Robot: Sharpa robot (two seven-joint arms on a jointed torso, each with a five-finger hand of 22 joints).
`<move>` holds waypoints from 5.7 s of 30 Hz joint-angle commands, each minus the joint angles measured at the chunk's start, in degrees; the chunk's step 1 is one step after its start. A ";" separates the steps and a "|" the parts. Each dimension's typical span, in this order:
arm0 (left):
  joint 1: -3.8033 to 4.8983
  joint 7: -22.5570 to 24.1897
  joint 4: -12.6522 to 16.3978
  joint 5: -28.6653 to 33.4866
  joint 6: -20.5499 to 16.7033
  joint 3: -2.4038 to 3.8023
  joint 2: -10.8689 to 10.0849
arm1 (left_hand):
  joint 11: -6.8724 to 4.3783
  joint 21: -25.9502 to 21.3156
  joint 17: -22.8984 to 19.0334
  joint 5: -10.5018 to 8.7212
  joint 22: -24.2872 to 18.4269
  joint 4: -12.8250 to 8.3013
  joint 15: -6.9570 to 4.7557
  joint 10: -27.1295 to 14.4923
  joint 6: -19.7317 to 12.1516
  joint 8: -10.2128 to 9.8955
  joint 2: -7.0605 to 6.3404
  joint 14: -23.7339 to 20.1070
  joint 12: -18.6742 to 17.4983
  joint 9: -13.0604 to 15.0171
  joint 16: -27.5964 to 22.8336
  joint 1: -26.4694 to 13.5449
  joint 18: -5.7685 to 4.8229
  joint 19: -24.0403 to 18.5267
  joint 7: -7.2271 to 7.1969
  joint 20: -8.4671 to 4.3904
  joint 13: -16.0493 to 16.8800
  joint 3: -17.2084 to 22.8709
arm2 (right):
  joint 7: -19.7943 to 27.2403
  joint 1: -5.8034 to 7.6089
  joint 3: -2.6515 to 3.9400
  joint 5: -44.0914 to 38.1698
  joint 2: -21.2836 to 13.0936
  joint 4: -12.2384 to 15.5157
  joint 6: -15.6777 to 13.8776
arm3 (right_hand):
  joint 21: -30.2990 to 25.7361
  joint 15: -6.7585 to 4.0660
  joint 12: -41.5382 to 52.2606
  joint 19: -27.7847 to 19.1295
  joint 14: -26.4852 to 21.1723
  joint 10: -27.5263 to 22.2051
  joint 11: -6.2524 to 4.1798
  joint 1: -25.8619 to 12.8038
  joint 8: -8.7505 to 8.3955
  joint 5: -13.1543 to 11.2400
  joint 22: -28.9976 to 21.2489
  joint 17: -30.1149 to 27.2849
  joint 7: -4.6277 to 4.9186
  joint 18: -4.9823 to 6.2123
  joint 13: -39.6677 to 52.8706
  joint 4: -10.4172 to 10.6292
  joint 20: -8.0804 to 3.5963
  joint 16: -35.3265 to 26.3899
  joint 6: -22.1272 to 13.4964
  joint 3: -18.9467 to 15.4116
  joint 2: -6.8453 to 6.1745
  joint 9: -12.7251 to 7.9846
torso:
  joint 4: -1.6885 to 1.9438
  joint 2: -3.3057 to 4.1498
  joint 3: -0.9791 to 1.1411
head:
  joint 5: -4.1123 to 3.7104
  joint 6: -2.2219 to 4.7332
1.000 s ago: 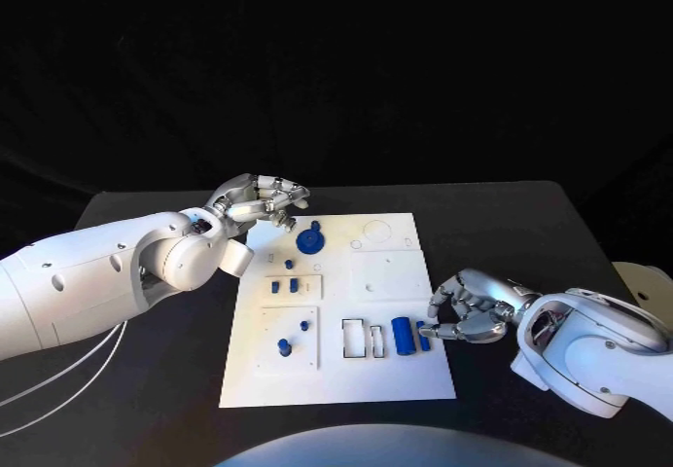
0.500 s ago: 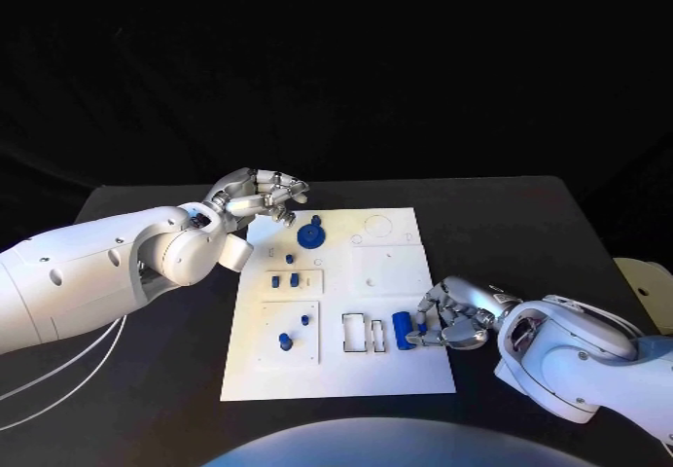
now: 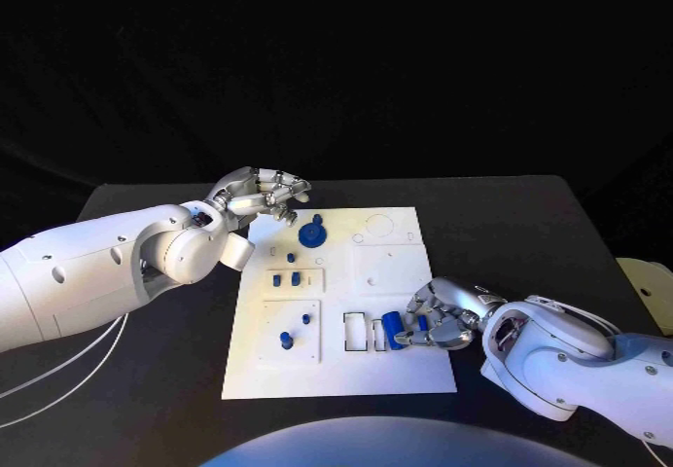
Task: Assemble the parts on the task board
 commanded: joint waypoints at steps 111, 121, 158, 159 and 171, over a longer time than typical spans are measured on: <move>0.05 -0.39 0.36 -0.05 1.84 -0.14 0.08 | 0.06 -0.55 -0.18 -0.19 0.45 -0.14 0.04 -0.38 -0.26 0.47 -0.14 -0.39 0.23 0.23 -0.24 -0.74 0.70 0.26 0.00 0.33 0.12 0.38 | -4.60 0.11 0.25 17.30 8.70 -0.24 -5.98 | -1.43 -1.78 2.29 0.81 5.84 2.23 -1.64 -2.98 -0.86 9.46 1.22 14.48 -1.91 -0.62 5.94 -0.24 -1.22 0.48 5.80 14.31 -0.99 3.32 | -0.02 -0.03 -0.06 | 0.96 -0.79; 0.05 -0.48 0.41 -0.05 1.83 -0.14 -0.03 | 0.06 -0.55 -0.18 -0.19 0.45 -0.14 0.04 -0.38 -0.26 0.47 -0.14 -0.39 0.23 0.23 -0.24 -0.74 0.70 0.26 0.00 0.33 0.12 0.38 | -4.61 0.11 0.25 17.07 8.91 -0.28 -6.20 | -1.53 -1.79 2.23 0.78 5.85 2.20 -1.65 -3.21 -0.84 9.32 1.19 14.49 -1.93 -0.60 5.89 -0.23 -1.23 0.48 5.90 14.28 -1.02 3.35 | -0.01 0.00 -0.04 | 1.06 -0.88; 0.06 -0.54 0.49 -0.07 1.58 -0.14 -0.32 | 0.08 -0.59 -0.25 -0.15 0.49 -0.16 0.04 -0.45 -0.38 0.51 -0.20 -0.42 0.23 0.32 -0.27 -0.76 0.69 0.34 0.04 0.33 0.12 0.44 | 0.77 0.15 0.26 15.28 7.36 0.35 -4.25 | -3.45 -1.85 1.39 0.95 5.92 1.90 -1.83 2.44 -1.60 7.61 1.74 14.86 -2.23 -0.45 5.73 -0.91 -1.16 0.60 6.41 -6.68 4.95 5.13 | -0.06 -0.02 -0.01 | 1.49 -0.92; 0.06 -0.54 0.49 -0.07 1.56 -0.14 -0.32 | 0.08 -0.59 -0.25 -0.15 0.49 -0.16 0.04 -0.45 -0.38 0.51 -0.20 -0.42 0.23 0.32 -0.27 -0.76 0.69 0.34 0.04 0.33 0.12 0.44 | 1.18 0.15 0.26 15.13 7.22 0.46 -3.88 | -3.46 -2.04 1.62 0.97 5.93 2.04 -2.07 4.17 -1.30 7.70 1.78 14.88 -2.51 -0.44 5.95 -1.19 -1.30 0.61 6.77 -6.10 4.98 5.47 | -0.08 -0.04 -0.02 | 1.50 -0.96; 0.04 0.51 0.75 -0.07 1.13 -0.14 -0.64 | 0.09 -0.73 -0.30 -0.12 0.50 -0.18 0.05 -0.52 -0.46 0.55 -0.23 -0.45 0.23 0.39 -0.30 -0.75 0.70 0.35 0.04 0.33 0.12 0.51 | 3.91 1.01 0.26 9.00 1.21 1.46 -4.33 | -3.39 -2.16 1.67 1.13 5.95 2.09 -2.01 8.55 -1.88 7.96 2.17 14.98 -2.24 -0.58 6.08 -0.23 -1.66 0.64 5.46 -4.37 3.70 6.31 | 0.00 -0.16 -0.03 | 1.33 -1.56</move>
